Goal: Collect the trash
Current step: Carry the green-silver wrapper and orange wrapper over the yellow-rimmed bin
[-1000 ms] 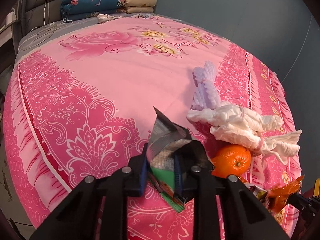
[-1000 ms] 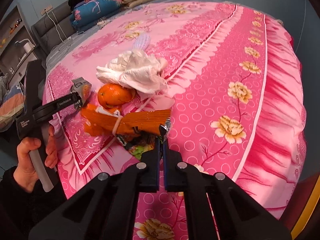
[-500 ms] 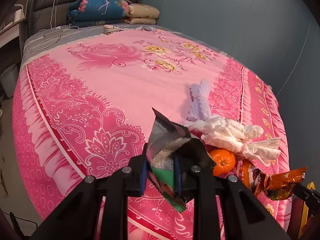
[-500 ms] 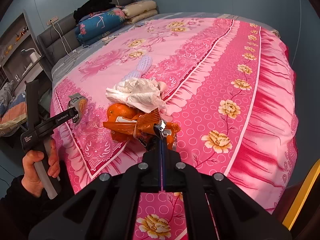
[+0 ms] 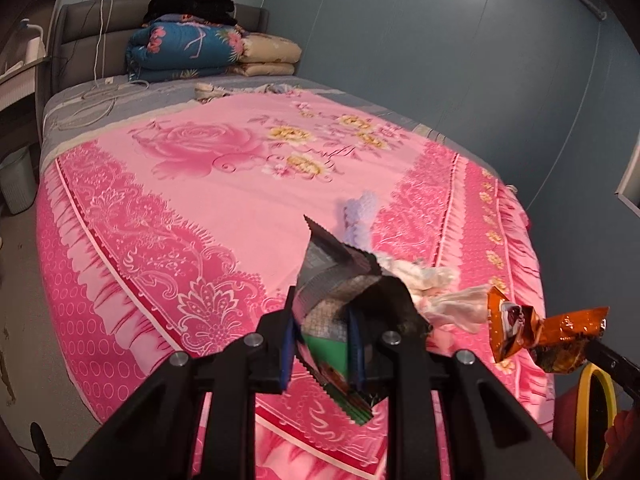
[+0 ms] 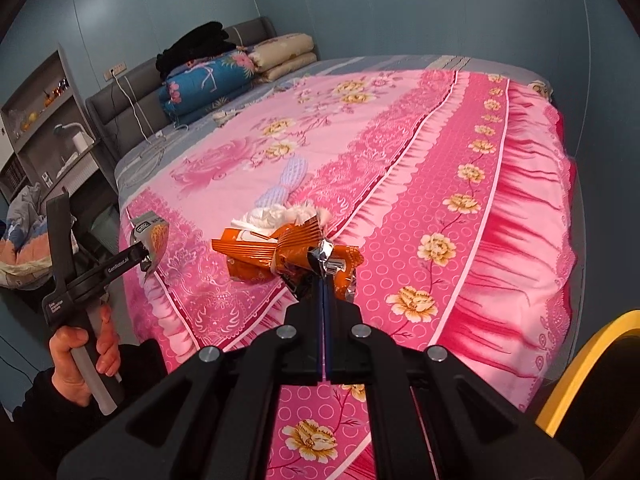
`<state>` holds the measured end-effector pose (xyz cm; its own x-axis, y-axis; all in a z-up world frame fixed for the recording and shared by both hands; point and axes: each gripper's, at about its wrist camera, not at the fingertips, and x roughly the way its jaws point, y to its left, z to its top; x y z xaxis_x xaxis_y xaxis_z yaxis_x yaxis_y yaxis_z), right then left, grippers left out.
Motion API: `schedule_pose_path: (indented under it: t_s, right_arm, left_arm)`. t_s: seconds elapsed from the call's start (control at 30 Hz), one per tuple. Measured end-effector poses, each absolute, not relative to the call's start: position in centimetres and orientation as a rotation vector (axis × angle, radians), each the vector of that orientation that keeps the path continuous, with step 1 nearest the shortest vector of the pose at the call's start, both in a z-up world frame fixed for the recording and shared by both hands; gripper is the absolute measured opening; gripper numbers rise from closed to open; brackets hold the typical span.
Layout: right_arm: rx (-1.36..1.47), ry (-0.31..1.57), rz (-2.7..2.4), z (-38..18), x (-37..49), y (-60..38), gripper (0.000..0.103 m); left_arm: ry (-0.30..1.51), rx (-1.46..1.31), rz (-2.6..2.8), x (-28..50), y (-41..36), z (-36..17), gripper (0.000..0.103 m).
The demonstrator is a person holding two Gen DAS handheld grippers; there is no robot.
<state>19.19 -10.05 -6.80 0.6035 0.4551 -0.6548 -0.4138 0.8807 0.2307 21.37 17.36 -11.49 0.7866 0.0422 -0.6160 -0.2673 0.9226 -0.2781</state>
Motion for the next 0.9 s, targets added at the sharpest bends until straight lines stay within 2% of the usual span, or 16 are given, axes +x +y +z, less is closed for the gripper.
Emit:
schedule_pose_path:
  t_s: [0.63, 0.9]
  right_arm:
    - [0.165, 0.570, 0.433, 0.4, 15.1, -19.8, 0.000]
    - [0.191, 0.481, 0.387, 2.8, 13.0, -23.3, 0.001]
  left_arm:
    - [0.519, -0.274, -0.027, 18.8, 8.0, -2.7, 0.021]
    - [0.507, -0.235, -0.134, 18.2, 3.8, -0.7, 0.021]
